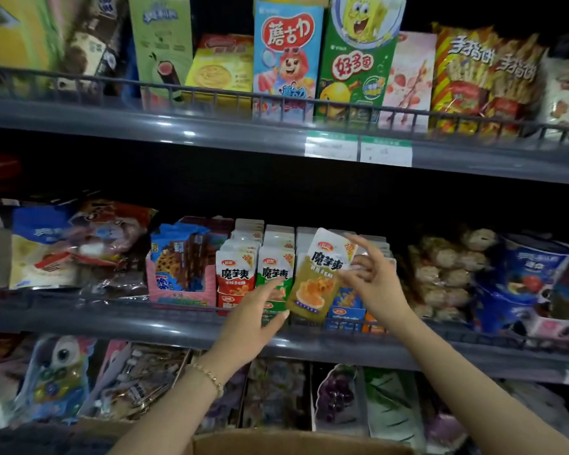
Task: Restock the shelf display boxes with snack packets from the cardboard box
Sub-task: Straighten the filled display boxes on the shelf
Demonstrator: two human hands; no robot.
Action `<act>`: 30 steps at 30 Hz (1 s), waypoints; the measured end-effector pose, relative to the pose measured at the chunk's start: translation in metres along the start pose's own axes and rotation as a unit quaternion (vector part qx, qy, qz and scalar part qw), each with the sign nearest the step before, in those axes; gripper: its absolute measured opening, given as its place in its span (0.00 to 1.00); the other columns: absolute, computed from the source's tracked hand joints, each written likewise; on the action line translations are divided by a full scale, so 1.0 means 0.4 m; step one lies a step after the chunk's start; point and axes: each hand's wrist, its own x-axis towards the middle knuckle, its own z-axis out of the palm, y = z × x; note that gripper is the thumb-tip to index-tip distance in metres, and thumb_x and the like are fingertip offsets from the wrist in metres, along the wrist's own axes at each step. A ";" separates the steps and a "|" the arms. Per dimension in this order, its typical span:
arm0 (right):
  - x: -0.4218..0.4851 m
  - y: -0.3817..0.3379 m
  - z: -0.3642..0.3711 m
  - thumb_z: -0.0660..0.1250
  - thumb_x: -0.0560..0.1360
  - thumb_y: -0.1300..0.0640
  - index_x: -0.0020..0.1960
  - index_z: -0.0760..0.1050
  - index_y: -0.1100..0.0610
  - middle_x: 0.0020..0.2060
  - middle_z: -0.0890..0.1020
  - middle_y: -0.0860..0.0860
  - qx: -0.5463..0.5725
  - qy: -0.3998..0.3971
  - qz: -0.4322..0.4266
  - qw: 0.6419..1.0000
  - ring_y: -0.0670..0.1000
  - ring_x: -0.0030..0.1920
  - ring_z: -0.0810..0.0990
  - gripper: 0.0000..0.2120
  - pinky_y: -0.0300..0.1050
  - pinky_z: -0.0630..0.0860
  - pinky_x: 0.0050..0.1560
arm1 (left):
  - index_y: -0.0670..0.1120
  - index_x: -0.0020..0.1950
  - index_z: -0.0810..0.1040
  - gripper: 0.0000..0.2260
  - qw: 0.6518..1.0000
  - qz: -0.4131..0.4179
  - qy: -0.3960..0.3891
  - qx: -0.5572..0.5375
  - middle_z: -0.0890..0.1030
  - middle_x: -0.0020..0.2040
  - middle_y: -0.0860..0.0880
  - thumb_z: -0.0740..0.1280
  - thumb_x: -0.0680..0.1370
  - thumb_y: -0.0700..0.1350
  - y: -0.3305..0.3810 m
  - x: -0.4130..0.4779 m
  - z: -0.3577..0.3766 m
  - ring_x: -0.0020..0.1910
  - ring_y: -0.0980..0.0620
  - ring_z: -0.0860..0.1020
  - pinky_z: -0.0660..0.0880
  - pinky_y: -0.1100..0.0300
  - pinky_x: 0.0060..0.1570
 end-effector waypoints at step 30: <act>0.111 0.017 0.150 0.68 0.75 0.49 0.73 0.61 0.47 0.72 0.63 0.50 -0.335 -0.120 -0.122 0.926 0.52 0.70 0.65 0.30 0.50 0.66 0.70 | 0.56 0.74 0.62 0.23 0.969 0.045 -0.042 0.238 0.63 0.72 0.57 0.60 0.79 0.55 -0.145 -0.004 -0.121 0.71 0.58 0.60 0.59 0.60 0.69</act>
